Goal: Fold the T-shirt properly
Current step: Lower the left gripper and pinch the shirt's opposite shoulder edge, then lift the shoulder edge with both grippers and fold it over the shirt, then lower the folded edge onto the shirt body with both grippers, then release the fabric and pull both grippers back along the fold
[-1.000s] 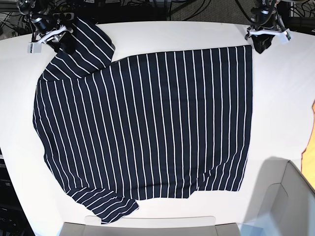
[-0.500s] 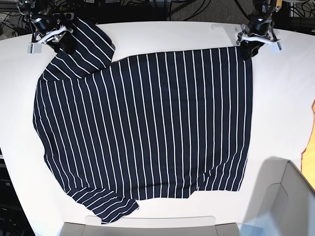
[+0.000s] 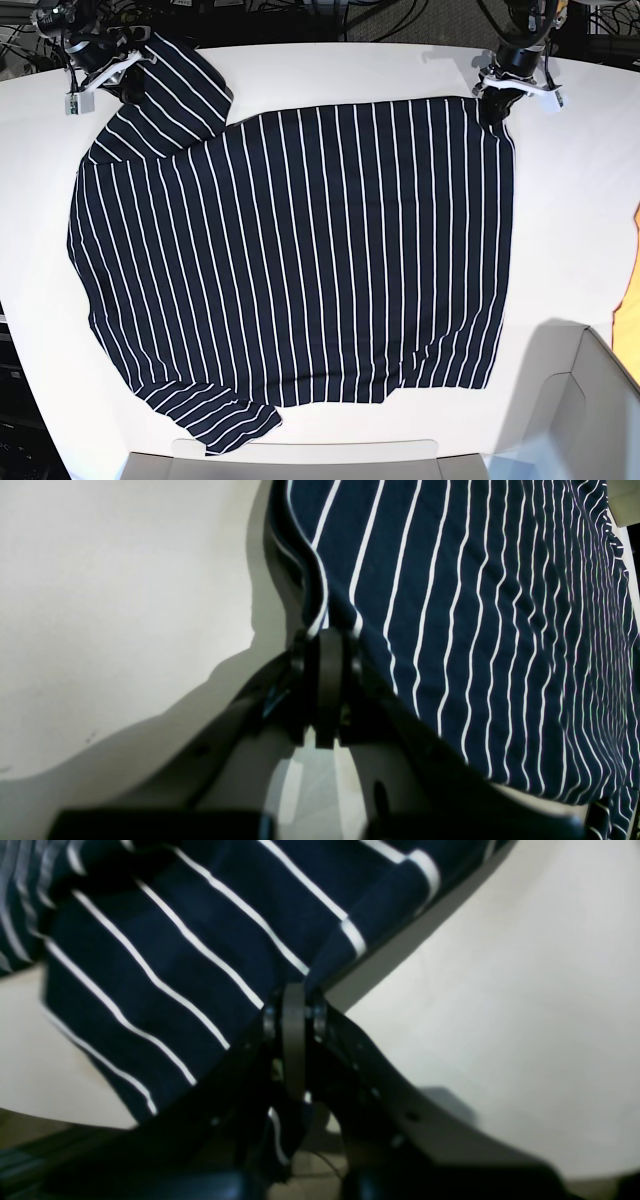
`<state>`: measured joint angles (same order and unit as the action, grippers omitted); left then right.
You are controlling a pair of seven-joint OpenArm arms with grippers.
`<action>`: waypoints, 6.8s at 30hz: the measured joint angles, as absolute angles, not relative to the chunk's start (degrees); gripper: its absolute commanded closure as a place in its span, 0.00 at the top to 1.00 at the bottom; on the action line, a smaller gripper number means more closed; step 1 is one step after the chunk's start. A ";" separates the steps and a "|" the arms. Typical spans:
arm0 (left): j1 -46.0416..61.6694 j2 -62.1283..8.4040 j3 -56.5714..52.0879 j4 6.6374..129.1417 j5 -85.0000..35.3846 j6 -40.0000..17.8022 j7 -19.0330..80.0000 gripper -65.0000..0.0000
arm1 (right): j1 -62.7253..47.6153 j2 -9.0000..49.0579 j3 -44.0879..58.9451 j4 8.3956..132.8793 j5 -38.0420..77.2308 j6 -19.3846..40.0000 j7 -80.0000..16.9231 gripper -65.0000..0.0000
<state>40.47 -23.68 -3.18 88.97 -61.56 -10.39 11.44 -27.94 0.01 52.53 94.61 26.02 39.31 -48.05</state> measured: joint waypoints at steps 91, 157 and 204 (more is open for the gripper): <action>3.40 -22.55 -14.15 88.38 -60.29 17.82 46.15 0.00 | 12.82 -3.84 37.65 86.17 -25.96 39.33 -46.00 0.00; -2.57 -24.08 -3.14 91.85 -52.40 17.96 46.11 0.00 | 14.85 -0.05 38.13 79.07 -22.44 32.16 -36.36 0.07; 41.15 -24.36 -1.17 101.45 -37.93 2.17 29.23 0.00 | -3.62 2.72 47.09 80.73 -18.17 39.31 -27.00 0.00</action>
<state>41.15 -24.36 -1.17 101.45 -37.93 2.17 29.23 -3.62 2.72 47.09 80.73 -18.17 39.31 -27.00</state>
